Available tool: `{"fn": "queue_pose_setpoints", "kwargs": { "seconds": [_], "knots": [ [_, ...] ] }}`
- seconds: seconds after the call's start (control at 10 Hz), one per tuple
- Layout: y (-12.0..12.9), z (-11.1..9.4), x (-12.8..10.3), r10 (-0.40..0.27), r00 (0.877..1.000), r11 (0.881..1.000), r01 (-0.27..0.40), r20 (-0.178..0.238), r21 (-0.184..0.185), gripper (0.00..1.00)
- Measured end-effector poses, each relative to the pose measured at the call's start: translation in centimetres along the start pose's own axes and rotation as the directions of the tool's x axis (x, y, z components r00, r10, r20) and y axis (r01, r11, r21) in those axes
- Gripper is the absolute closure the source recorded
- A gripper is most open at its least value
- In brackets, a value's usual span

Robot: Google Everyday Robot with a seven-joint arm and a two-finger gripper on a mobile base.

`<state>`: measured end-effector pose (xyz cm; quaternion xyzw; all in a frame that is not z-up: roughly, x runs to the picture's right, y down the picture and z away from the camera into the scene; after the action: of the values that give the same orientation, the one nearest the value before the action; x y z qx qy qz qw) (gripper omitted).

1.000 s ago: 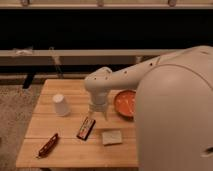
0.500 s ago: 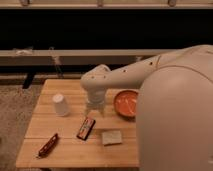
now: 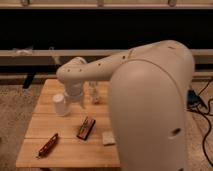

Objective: Place the ceramic cup in the ceramic bowl

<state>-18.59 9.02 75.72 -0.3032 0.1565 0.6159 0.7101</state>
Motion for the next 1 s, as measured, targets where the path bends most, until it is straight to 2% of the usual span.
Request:
{"fn": "queue_pose_setpoints", "kwargs": {
  "seconds": [0.4,0.7,1.0],
  "knots": [
    [5.8,1.5,-3.9,-0.13,0.992,0.991,0.129,0.008,0.026,0.35],
    [7.0,2.2,-5.2,-0.162,0.987,0.986,0.162,0.008,0.047,0.35],
    [8.0,3.5,-7.0,-0.173,0.985,0.981,0.171,0.011,0.092,0.35]
  ]
}}
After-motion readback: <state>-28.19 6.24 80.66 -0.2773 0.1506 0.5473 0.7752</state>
